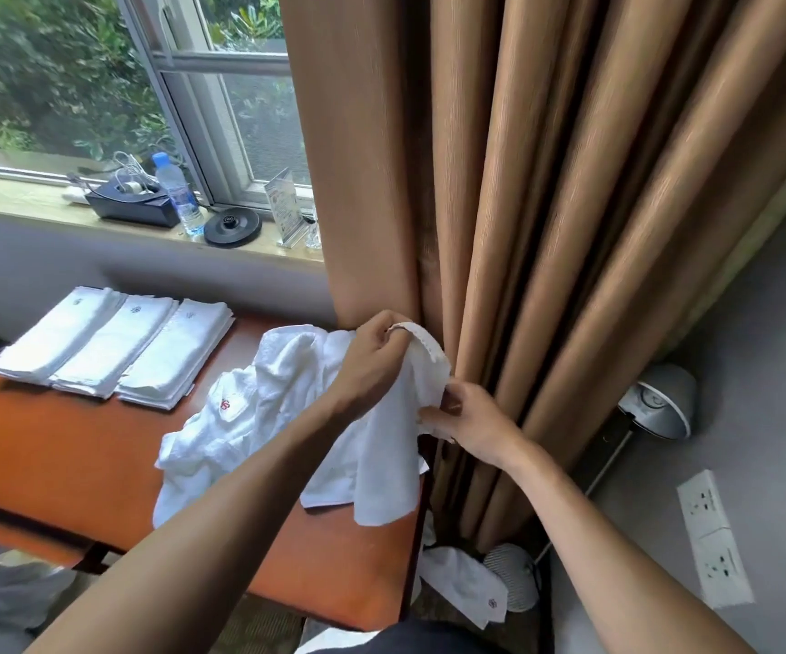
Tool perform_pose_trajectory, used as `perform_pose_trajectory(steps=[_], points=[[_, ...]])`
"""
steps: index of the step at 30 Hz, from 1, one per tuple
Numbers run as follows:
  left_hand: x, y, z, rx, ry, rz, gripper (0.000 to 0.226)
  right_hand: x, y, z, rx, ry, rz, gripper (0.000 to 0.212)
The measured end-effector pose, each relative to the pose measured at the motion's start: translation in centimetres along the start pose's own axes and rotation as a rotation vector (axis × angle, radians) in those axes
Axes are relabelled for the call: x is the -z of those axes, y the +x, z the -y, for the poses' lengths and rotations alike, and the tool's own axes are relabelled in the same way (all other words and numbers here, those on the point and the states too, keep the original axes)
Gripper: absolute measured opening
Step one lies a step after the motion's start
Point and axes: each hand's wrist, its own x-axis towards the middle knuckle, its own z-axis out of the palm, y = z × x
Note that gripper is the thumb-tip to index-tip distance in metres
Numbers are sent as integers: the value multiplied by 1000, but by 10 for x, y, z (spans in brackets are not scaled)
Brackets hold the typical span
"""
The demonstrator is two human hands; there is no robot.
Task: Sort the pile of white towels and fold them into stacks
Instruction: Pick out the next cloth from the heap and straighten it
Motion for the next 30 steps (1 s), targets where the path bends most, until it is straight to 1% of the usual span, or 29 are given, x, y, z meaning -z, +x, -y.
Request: perform_pose_trajectory(steps=[3,5,7,9,10,14,18,20,22,24,26,28,30], points=[[13,6,-6,51,-87,-40,12,1,0,-11,-40,20,-73,12],[23,8,-1,61,-40,-65,19,3,0,-8,-46,40,-117,13],[30,6,9,25,35,-84,25,6,2,-2,-29,36,-192,14],[35,4,18,-40,128,-142,26,12,6,7,31,-54,-280,16],[37,4,21,-52,157,-182,29,14,7,12,53,-86,-292,15],[47,8,30,16,164,-299,34,22,10,22,80,-66,-273,10],[55,11,35,37,220,-389,36,28,7,21,33,-49,-194,17],[56,12,39,53,190,-396,34,30,5,17,4,-44,-133,18],[57,13,41,51,192,-403,32,33,3,13,-19,-35,-87,13],[54,12,42,58,198,-390,31,35,-1,11,-36,-20,-83,9],[47,8,44,79,210,-317,27,35,-4,13,-39,14,-115,11],[38,2,47,84,256,-231,18,33,-5,16,-26,27,-137,12],[31,-7,49,73,273,-191,15,30,-4,21,-16,14,-132,14]])
